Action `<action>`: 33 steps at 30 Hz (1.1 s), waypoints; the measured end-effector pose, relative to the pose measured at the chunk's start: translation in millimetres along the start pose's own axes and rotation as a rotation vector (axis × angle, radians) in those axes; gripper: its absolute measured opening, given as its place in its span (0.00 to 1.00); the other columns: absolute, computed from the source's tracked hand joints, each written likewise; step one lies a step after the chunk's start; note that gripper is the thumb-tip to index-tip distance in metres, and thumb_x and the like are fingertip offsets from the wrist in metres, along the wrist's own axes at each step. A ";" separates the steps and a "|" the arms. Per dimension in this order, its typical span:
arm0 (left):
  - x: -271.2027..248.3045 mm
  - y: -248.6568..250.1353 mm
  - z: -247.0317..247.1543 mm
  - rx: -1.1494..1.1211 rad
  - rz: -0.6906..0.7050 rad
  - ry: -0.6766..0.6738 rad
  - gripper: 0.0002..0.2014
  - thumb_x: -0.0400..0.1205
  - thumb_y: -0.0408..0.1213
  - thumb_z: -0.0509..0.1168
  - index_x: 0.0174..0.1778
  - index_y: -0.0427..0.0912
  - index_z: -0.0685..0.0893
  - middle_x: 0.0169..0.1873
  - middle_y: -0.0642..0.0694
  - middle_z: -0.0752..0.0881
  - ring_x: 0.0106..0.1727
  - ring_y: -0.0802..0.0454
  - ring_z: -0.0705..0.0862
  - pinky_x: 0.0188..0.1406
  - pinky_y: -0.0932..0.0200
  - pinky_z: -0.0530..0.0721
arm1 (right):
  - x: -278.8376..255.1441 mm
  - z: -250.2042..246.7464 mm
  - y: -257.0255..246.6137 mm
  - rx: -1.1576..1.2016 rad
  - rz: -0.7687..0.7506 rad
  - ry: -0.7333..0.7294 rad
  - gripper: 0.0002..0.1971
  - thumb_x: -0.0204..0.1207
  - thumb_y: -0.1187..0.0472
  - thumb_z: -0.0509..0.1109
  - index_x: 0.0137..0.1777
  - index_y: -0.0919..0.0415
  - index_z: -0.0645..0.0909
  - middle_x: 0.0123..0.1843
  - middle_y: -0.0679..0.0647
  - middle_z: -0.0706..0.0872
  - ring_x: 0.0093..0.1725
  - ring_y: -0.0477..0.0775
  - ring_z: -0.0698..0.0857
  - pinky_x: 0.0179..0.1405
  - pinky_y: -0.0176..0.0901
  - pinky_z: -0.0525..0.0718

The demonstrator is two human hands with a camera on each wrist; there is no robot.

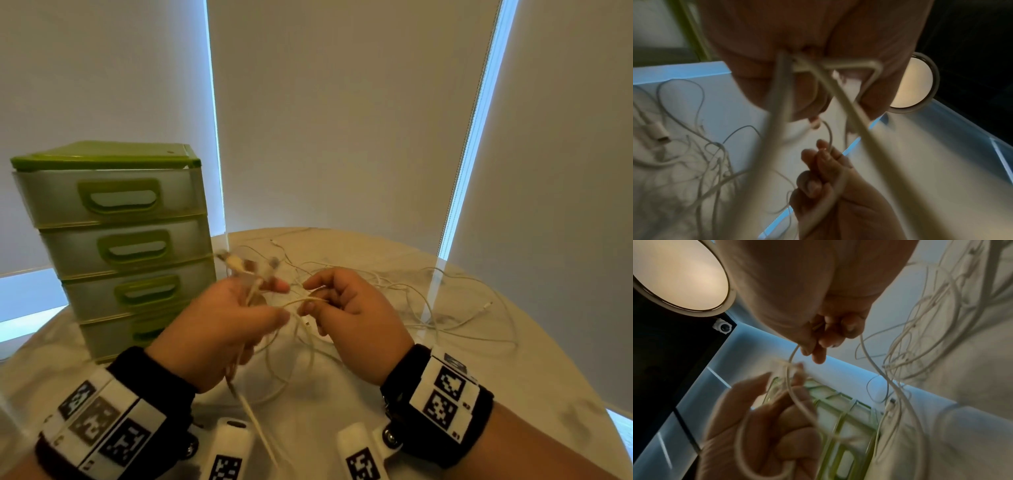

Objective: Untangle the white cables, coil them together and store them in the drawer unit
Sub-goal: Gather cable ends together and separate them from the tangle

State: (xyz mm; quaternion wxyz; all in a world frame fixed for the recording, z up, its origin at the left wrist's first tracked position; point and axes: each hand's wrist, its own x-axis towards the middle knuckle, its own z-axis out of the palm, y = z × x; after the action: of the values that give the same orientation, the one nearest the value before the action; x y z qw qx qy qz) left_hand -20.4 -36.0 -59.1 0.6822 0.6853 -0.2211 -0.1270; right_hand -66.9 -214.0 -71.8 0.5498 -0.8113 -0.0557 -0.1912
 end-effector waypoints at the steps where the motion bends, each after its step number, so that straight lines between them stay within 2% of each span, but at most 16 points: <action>1: -1.0 -1.7 2.3 0.095 -0.007 -0.008 0.09 0.70 0.33 0.76 0.46 0.44 0.88 0.20 0.50 0.73 0.18 0.56 0.68 0.17 0.63 0.67 | -1.2 2.8 -1.0 0.012 -0.001 -0.022 0.10 0.77 0.62 0.72 0.52 0.45 0.81 0.40 0.50 0.91 0.33 0.42 0.84 0.39 0.42 0.84; 2: -2.4 -0.7 5.3 0.144 -0.017 0.006 0.03 0.73 0.34 0.76 0.39 0.45 0.89 0.18 0.50 0.74 0.18 0.56 0.68 0.16 0.62 0.67 | -2.1 5.6 -1.3 0.006 -0.004 -0.040 0.10 0.77 0.60 0.73 0.53 0.44 0.80 0.40 0.51 0.91 0.33 0.43 0.84 0.39 0.44 0.84; 4: -2.6 -2.2 5.6 0.201 -0.010 0.037 0.07 0.77 0.37 0.73 0.33 0.44 0.88 0.17 0.51 0.73 0.17 0.57 0.67 0.17 0.61 0.67 | -2.8 7.9 -1.8 -0.014 -0.005 -0.054 0.10 0.78 0.59 0.73 0.53 0.44 0.79 0.38 0.49 0.90 0.32 0.44 0.84 0.37 0.44 0.84; 6: -2.8 -0.8 3.4 0.295 -0.001 0.071 0.10 0.79 0.41 0.71 0.34 0.41 0.87 0.16 0.52 0.72 0.17 0.57 0.67 0.19 0.59 0.67 | -0.7 4.4 -1.2 -0.058 0.002 -0.045 0.10 0.78 0.61 0.73 0.52 0.44 0.80 0.40 0.49 0.90 0.31 0.41 0.83 0.36 0.40 0.83; 8: -3.0 2.1 0.7 0.318 0.023 0.129 0.13 0.81 0.43 0.68 0.32 0.42 0.85 0.17 0.51 0.72 0.18 0.56 0.68 0.21 0.58 0.67 | 5.1 -6.9 1.6 -0.216 -0.002 -0.014 0.07 0.78 0.62 0.73 0.49 0.47 0.82 0.40 0.46 0.88 0.32 0.36 0.82 0.36 0.34 0.79; 11: -1.6 9.2 -4.6 -0.051 0.158 0.239 0.17 0.80 0.42 0.64 0.24 0.46 0.75 0.18 0.50 0.69 0.19 0.53 0.66 0.20 0.60 0.66 | 16.2 -33.4 6.5 -0.346 0.018 0.087 0.05 0.77 0.62 0.72 0.44 0.50 0.86 0.39 0.42 0.87 0.38 0.36 0.83 0.39 0.32 0.76; 14: -3.8 17.1 -8.1 -0.394 0.280 0.296 0.18 0.81 0.39 0.60 0.22 0.48 0.73 0.18 0.52 0.67 0.19 0.54 0.64 0.16 0.64 0.64 | 24.2 -54.7 12.7 -0.345 0.052 0.199 0.05 0.77 0.62 0.72 0.45 0.51 0.88 0.41 0.43 0.88 0.42 0.41 0.85 0.42 0.36 0.79; 17: -8.1 25.0 -8.9 -0.549 0.303 0.329 0.20 0.84 0.35 0.56 0.23 0.47 0.69 0.16 0.52 0.63 0.17 0.56 0.61 0.15 0.66 0.61 | 27.8 -58.3 20.3 -0.398 0.094 0.185 0.05 0.77 0.62 0.72 0.42 0.52 0.86 0.39 0.45 0.88 0.39 0.46 0.85 0.42 0.42 0.83; 18: -8.7 28.1 -10.8 -0.583 0.304 0.342 0.19 0.82 0.35 0.56 0.23 0.46 0.68 0.15 0.52 0.62 0.16 0.56 0.60 0.14 0.67 0.60 | 27.9 -57.8 22.0 -0.393 0.106 0.172 0.05 0.77 0.62 0.72 0.42 0.52 0.87 0.39 0.46 0.88 0.39 0.47 0.86 0.41 0.42 0.83; 20: -10.2 34.4 -17.4 -0.626 0.298 0.352 0.12 0.73 0.38 0.60 0.25 0.45 0.66 0.15 0.53 0.60 0.15 0.57 0.58 0.14 0.68 0.58 | 28.2 -58.2 25.0 -0.362 0.125 0.177 0.03 0.77 0.60 0.73 0.44 0.52 0.87 0.40 0.46 0.89 0.38 0.45 0.85 0.40 0.40 0.81; 22: -11.3 36.2 -25.3 -0.641 0.323 0.334 0.10 0.67 0.43 0.60 0.26 0.46 0.65 0.15 0.54 0.59 0.15 0.57 0.57 0.13 0.67 0.56 | 28.7 -59.7 26.5 -0.352 0.144 0.204 0.03 0.77 0.55 0.74 0.44 0.52 0.87 0.41 0.48 0.90 0.39 0.47 0.86 0.40 0.41 0.81; 26: -12.5 35.9 -31.4 -0.697 0.346 0.312 0.09 0.67 0.45 0.60 0.25 0.47 0.69 0.14 0.55 0.60 0.15 0.58 0.57 0.12 0.66 0.55 | 27.8 -56.2 24.8 -0.410 0.178 0.185 0.12 0.78 0.47 0.70 0.44 0.56 0.84 0.43 0.59 0.89 0.41 0.57 0.87 0.43 0.50 0.84; 28: -8.7 31.3 -43.2 -0.745 0.338 0.269 0.11 0.68 0.46 0.62 0.26 0.48 0.67 0.14 0.55 0.62 0.15 0.59 0.58 0.10 0.66 0.58 | 26.8 -55.9 23.2 -0.408 0.190 0.169 0.17 0.79 0.44 0.68 0.46 0.59 0.83 0.41 0.54 0.89 0.39 0.53 0.85 0.39 0.48 0.82; 30: -4.6 22.8 -59.7 -0.779 0.324 0.146 0.21 0.67 0.48 0.68 0.30 0.49 0.57 0.16 0.55 0.62 0.15 0.58 0.59 0.12 0.66 0.60 | 26.4 -58.3 24.5 -0.411 0.212 0.162 0.17 0.79 0.43 0.69 0.45 0.59 0.83 0.38 0.46 0.87 0.35 0.45 0.82 0.33 0.41 0.75; 31: -3.6 20.8 -65.4 -0.795 0.311 0.097 0.27 0.67 0.49 0.70 0.34 0.50 0.53 0.17 0.55 0.61 0.16 0.58 0.59 0.14 0.65 0.60 | 26.6 -59.5 25.7 -0.421 0.216 0.160 0.16 0.78 0.44 0.70 0.44 0.58 0.83 0.37 0.46 0.85 0.34 0.44 0.80 0.32 0.39 0.73; 33: 0.9 13.5 -75.7 -0.805 0.313 0.071 0.28 0.70 0.49 0.71 0.35 0.50 0.52 0.18 0.55 0.60 0.17 0.57 0.59 0.16 0.65 0.61 | 26.9 -59.9 28.1 -0.439 0.220 0.145 0.12 0.78 0.48 0.71 0.43 0.57 0.82 0.35 0.48 0.83 0.34 0.46 0.78 0.32 0.39 0.72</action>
State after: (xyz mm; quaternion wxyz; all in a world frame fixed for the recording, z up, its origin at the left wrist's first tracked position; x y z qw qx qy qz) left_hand 14.7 30.6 -42.7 0.9132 0.3269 -0.2316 -0.0746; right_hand -48.7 -282.8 -67.0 0.3804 -0.8965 0.1153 -0.1956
